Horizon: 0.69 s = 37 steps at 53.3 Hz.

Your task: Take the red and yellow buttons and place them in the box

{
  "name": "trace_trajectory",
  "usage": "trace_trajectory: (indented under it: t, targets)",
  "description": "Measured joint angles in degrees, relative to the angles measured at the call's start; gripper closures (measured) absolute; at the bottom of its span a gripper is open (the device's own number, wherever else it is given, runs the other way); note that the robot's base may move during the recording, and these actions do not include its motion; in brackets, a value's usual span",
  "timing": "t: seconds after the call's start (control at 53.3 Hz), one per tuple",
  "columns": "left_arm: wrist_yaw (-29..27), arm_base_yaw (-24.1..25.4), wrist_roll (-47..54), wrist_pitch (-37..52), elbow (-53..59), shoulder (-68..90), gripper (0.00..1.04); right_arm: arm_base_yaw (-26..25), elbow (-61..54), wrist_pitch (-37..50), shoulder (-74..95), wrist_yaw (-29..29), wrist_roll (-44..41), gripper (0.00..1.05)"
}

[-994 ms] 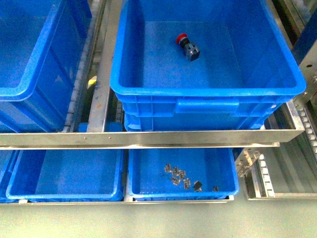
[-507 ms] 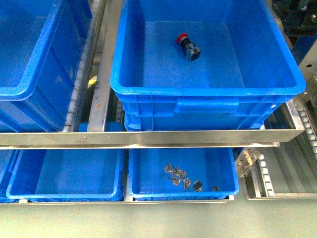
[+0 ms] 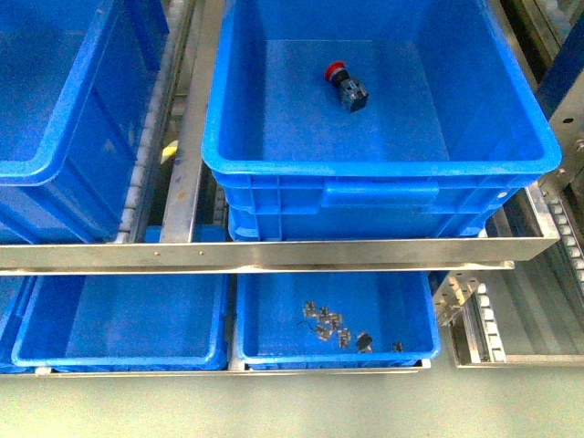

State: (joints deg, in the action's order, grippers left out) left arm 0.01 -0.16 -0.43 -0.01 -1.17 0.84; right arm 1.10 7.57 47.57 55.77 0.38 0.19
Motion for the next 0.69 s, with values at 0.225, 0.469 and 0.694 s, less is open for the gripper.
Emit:
trace_trajectory:
  t: [0.225,0.469,0.694]
  targets:
    - [0.0,0.0,0.0,0.0,0.0,0.0,0.08,-1.0,-3.8,-3.7,-7.6,-0.3,0.0,1.01]
    - [0.0,0.0,0.0,0.0,0.0,0.0,0.08,-1.0,-6.3,-9.1,-16.0,-0.3,0.0,1.01]
    - [0.0,0.0,0.0,0.0,0.0,0.0,0.08,-1.0,-6.3,-16.7,-24.3,-0.3,0.0,1.01]
